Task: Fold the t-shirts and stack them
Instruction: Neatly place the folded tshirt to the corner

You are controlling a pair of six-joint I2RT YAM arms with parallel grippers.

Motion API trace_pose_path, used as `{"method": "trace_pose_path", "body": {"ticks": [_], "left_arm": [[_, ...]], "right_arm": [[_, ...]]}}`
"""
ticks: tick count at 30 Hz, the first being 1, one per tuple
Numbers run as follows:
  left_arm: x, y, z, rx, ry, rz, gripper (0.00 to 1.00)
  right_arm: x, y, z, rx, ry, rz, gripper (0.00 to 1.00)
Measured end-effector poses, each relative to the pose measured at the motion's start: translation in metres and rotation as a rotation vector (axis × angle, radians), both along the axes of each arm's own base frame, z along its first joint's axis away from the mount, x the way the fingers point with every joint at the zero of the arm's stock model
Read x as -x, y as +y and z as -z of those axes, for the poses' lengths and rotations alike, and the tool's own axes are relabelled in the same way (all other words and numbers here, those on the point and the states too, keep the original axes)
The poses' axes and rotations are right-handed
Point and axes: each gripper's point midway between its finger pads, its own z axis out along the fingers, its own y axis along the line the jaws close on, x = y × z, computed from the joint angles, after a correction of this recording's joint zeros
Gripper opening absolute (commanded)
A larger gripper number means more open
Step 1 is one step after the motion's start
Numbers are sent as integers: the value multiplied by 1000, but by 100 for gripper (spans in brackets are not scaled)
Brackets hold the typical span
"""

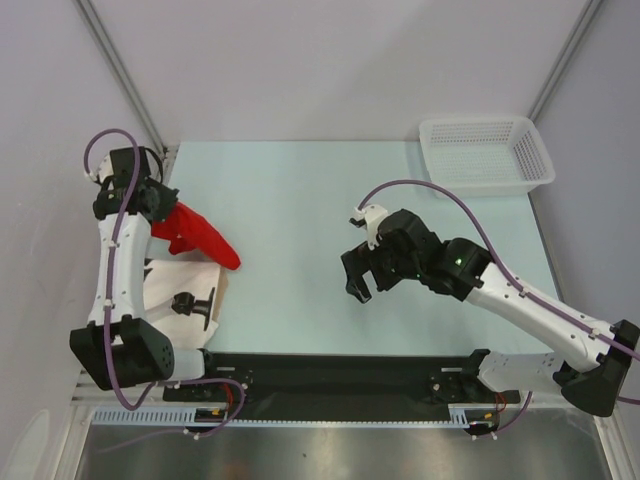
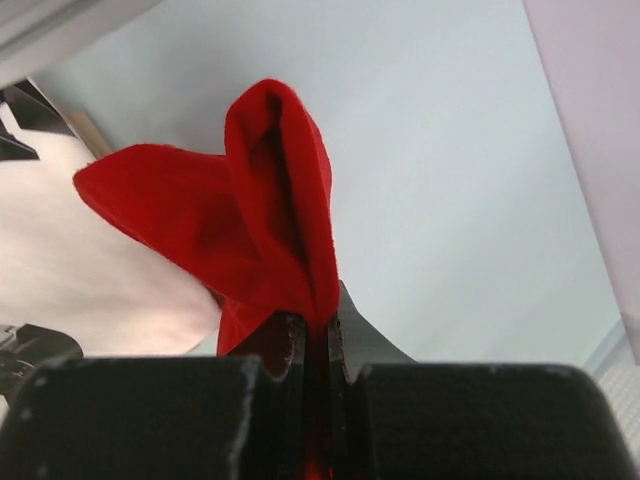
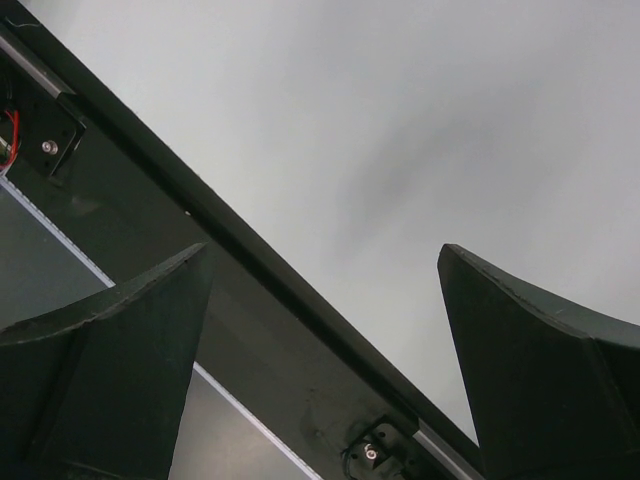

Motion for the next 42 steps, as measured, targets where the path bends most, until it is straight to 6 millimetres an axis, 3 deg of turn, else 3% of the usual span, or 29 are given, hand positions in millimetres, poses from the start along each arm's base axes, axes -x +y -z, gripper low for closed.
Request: {"method": "trace_pose_path", "body": {"ticks": [11,23,36,42], "left_arm": [[5,18,-28,-40,-36,-34,0],[13,53,-37,-56,-50,-113,0],[1,52,-43,-18,-100,-119,0],[-7,50,-26,40,-108,-152,0]], "right_arm": [[6,2,4,5,12,-34,100],[9,4,5,3,18,-52,100],[12,6,11,6,40,-62,100],[15,6,15,15,48,-68,100]]}}
